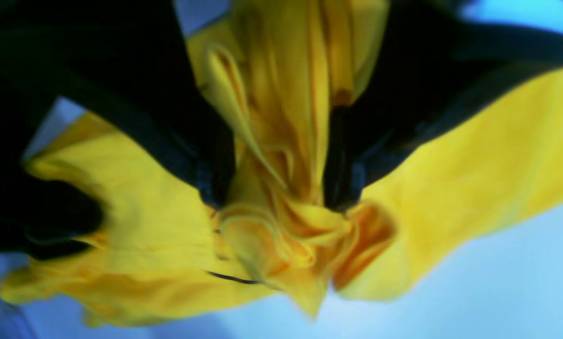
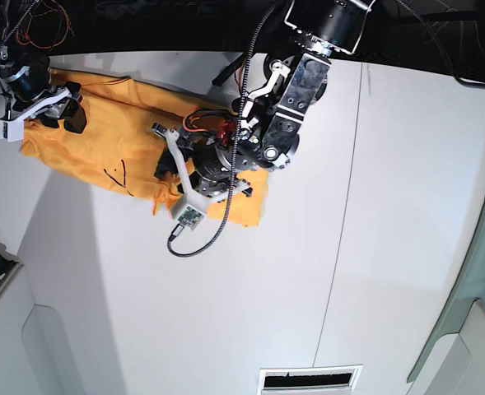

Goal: Layout the t-shirt on the table in an organized manner, then fold the t-shirt properly
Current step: 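Lay the held end onto the strip with the left gripper, folding it in half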

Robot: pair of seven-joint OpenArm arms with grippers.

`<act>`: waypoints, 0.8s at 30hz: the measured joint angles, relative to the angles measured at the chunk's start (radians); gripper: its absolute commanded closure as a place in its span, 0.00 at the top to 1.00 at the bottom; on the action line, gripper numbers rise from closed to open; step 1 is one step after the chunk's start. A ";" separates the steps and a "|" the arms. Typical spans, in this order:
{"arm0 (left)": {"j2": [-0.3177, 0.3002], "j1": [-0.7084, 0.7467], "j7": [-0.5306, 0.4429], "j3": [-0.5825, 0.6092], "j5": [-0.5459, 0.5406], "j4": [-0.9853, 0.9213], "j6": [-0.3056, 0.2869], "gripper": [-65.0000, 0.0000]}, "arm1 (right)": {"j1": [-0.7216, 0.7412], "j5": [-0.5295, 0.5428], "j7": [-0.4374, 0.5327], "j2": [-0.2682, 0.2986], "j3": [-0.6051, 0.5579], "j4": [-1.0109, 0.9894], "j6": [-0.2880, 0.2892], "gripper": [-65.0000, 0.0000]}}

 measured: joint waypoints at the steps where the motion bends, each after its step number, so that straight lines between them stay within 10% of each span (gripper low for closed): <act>1: 0.004 0.002 0.001 0.003 -0.001 -0.012 -0.021 0.51 | 0.000 0.021 -0.006 0.003 0.000 0.001 0.000 0.55; 24: -0.001 -0.017 0.053 0.065 0.003 0.077 -0.020 0.51 | 0.003 0.095 -0.108 0.150 0.183 -0.019 0.015 0.69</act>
